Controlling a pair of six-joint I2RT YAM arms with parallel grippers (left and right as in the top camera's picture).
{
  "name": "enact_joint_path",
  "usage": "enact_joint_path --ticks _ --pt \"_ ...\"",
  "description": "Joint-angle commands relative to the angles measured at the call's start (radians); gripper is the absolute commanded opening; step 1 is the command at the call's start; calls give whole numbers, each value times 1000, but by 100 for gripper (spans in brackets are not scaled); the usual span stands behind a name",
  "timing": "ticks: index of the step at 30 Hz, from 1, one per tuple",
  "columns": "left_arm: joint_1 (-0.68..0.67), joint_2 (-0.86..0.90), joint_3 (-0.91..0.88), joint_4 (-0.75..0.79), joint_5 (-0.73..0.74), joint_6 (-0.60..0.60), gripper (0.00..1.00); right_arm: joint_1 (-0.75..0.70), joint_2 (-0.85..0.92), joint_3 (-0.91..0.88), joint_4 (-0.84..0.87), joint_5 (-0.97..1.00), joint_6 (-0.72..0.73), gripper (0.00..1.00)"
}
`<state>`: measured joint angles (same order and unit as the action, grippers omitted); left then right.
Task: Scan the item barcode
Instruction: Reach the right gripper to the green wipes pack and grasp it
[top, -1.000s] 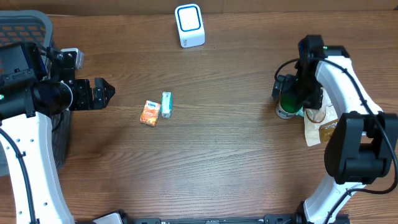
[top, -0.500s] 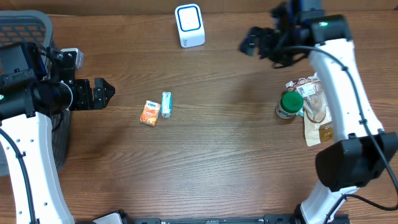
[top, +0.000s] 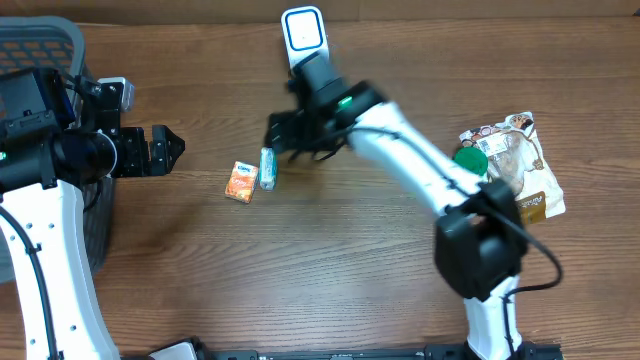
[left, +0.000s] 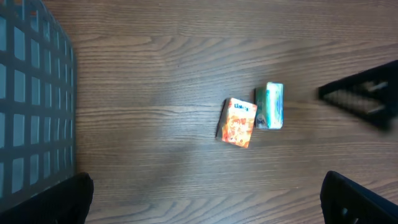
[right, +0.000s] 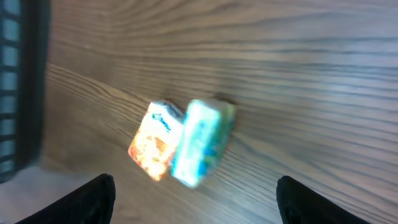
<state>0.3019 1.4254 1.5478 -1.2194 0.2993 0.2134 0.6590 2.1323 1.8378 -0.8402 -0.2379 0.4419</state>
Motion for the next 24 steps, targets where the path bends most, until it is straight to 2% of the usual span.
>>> enact_joint_path --ticks 1,10,19,24 --pt "5 6 -3 0 0 15 100 65 33 -7 32 195 71 84" --pt "5 6 -3 0 0 15 100 93 136 -7 76 237 120 75" --pt "5 6 -3 0 0 15 100 23 141 -6 -55 235 119 72" --pt "5 6 -3 0 0 15 100 -48 141 -5 -112 119 76 70"
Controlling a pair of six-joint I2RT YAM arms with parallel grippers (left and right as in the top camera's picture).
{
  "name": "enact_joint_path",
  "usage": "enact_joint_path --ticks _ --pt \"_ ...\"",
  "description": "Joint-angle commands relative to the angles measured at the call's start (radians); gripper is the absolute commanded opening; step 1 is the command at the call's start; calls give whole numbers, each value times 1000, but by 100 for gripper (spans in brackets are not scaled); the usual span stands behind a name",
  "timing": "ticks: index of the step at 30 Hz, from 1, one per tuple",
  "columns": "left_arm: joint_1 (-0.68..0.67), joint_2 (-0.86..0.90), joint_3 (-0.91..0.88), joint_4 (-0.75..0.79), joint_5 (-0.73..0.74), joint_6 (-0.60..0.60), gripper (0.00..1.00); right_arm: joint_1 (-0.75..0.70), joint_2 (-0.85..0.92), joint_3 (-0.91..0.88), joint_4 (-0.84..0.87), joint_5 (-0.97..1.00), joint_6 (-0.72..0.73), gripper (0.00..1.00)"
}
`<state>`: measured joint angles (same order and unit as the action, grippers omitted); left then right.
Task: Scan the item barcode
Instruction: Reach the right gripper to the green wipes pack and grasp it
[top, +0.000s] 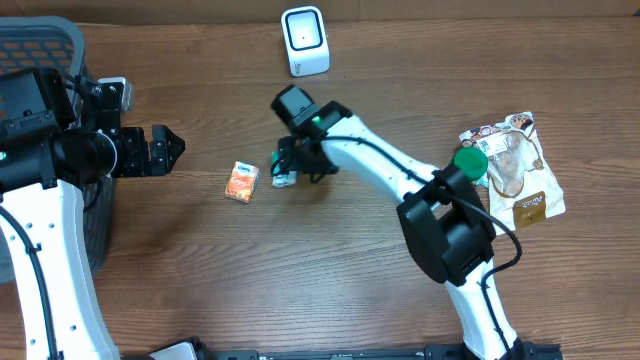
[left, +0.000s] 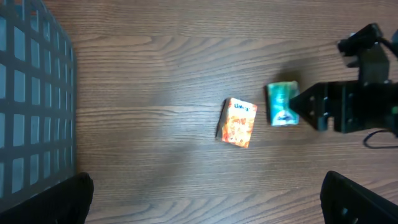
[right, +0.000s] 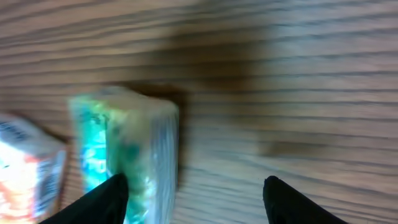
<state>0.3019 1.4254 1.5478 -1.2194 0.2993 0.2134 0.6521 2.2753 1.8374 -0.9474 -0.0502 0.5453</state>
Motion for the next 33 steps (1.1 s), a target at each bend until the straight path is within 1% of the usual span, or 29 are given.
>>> enact_joint_path --ticks 1,5,7,10,14,18,20,25,26,29,31,33 --pt "5 6 -3 1 0 15 100 -56 -2 -5 -6 -107 -43 70" --pt "5 6 -2 0 0 15 100 -109 -3 -3 8 -326 -124 70" --pt "5 6 -3 0 0 15 100 -121 -3 -3 17 -410 -134 70" --pt "5 6 -3 0 0 15 100 -124 -3 -3 18 -485 -130 70" --pt "5 6 -3 0 0 15 100 -103 -2 -4 6 -478 -72 71" --pt "5 6 -3 0 0 15 100 -76 -2 -18 -15 -326 89 70" --pt "5 6 -2 0 0 15 100 -66 -2 -39 1 -280 144 64" --pt "5 6 -3 1 0 15 100 -40 -2 -113 127 -282 168 52" --pt "5 6 -3 0 0 15 100 -36 -2 -125 143 -280 178 51" --pt "5 6 -3 0 0 15 100 -31 1 -147 169 -272 192 42" --pt "5 6 -3 0 0 15 100 -31 2 -148 169 -268 192 27" --pt "5 6 -3 0 0 15 100 -32 2 -148 169 -264 192 18"
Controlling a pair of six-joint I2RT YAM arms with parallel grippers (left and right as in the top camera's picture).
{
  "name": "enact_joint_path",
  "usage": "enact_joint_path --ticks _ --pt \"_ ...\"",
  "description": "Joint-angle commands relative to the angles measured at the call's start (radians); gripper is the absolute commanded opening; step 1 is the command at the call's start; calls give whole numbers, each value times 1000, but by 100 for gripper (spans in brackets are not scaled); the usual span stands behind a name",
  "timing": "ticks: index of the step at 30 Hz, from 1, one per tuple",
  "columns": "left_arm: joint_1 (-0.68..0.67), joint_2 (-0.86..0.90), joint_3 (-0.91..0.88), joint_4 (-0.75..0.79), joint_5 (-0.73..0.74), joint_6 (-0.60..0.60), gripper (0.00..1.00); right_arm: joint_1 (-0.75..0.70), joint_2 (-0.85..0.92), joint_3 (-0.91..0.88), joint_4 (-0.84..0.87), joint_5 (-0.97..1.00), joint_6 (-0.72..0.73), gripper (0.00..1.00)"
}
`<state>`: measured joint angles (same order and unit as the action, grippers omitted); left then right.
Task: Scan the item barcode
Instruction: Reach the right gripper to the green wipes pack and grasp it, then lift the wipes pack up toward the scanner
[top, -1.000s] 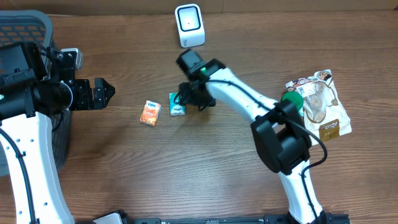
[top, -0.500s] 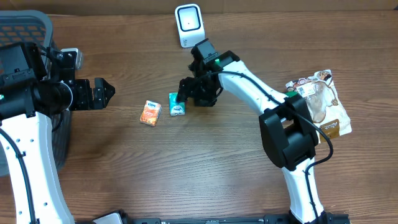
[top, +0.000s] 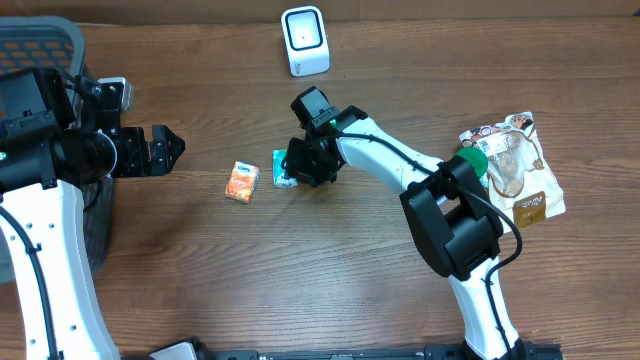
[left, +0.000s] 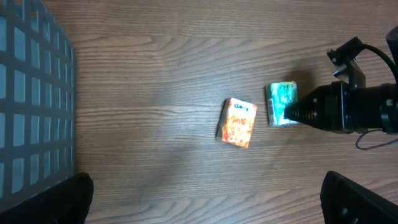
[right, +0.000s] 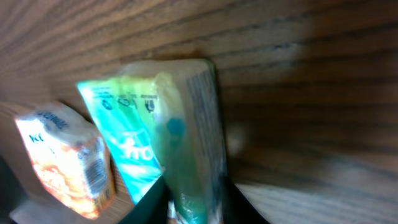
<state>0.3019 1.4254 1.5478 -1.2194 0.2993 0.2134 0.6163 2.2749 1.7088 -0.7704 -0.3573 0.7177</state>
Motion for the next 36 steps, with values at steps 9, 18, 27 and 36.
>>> enact_joint_path --ticks 9,18,27,36 --pt "5 6 -2 0 0 15 100 -33 -34 -4 -51 -114 -71 4" --pt "5 6 -2 0 0 15 100 -228 -202 -4 -47 -835 -359 4" --pt "5 6 -3 0 0 15 100 -363 -223 -4 -46 -1213 -425 4" --pt "5 6 -2 0 0 15 100 -441 -225 -4 -47 -1213 -328 4"
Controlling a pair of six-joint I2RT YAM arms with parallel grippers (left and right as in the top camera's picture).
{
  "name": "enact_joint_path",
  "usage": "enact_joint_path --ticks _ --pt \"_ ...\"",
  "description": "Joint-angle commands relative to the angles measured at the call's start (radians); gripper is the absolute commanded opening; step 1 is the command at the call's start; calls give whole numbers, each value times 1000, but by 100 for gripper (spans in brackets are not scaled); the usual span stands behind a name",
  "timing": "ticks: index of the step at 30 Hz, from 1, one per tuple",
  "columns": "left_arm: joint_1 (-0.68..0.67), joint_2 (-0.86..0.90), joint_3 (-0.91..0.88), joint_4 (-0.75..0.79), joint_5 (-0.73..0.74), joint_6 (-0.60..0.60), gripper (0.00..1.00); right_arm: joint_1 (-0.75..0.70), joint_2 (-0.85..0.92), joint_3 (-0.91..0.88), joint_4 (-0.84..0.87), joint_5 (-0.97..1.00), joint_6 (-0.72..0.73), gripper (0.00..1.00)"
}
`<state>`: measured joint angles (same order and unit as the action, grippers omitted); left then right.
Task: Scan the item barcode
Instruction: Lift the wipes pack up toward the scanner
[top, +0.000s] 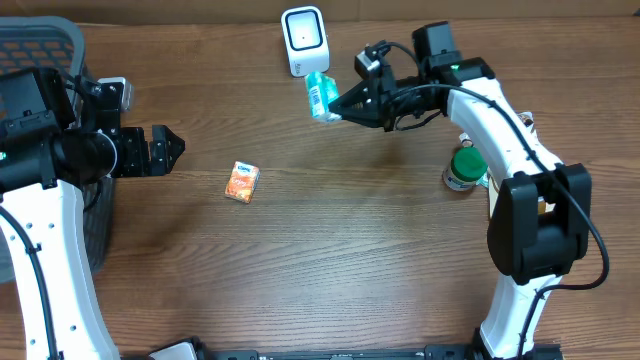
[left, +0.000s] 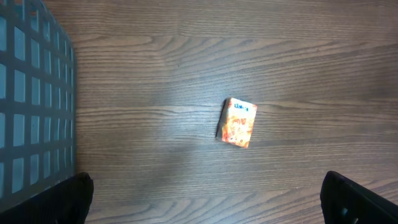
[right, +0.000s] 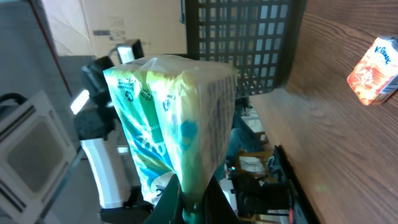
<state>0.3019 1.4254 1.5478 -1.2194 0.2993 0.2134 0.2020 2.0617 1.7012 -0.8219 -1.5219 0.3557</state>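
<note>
A green tissue pack (top: 320, 97) hangs in the air just in front of the white barcode scanner (top: 304, 40) at the table's back edge. My right gripper (top: 338, 106) is shut on the pack, which fills the right wrist view (right: 180, 118) above the gripper (right: 193, 208). An orange tissue pack (top: 241, 182) lies flat on the table, also seen in the left wrist view (left: 237, 122) and the right wrist view (right: 376, 62). My left gripper (top: 168, 150) stands open at the left, far from both packs, with nothing between its fingers (left: 73, 198).
A dark mesh basket (top: 40, 45) stands at the far left (left: 34, 93). A green-lidded jar (top: 465, 168) sits at the right, beside my right arm. Bare wood lies between the orange pack and the jar.
My right gripper was shut on the green pack down on the table beside the orange pack. Now it holds the pack up at the back, by the scanner. The left arm has not moved.
My right gripper was open over the two packs lying side by side. Then it was low at the green pack, which lay a little apart from the orange one. Then it was shut on the green pack. Now the pack is held at the scanner.
</note>
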Motion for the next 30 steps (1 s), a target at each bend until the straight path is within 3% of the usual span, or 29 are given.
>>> enact_joint_path --ticks 1,17,20,30 --pt "5 6 -3 1 0 15 100 -34 -13 4 4 -48 42 4" --pt "5 6 -3 0 0 15 100 -90 -69 4 43 -36 41 4" --pt "5 6 -3 0 0 15 100 -69 -75 4 23 124 37 4" --pt "5 6 -2 0 0 15 100 131 -76 73 -171 980 29 4"
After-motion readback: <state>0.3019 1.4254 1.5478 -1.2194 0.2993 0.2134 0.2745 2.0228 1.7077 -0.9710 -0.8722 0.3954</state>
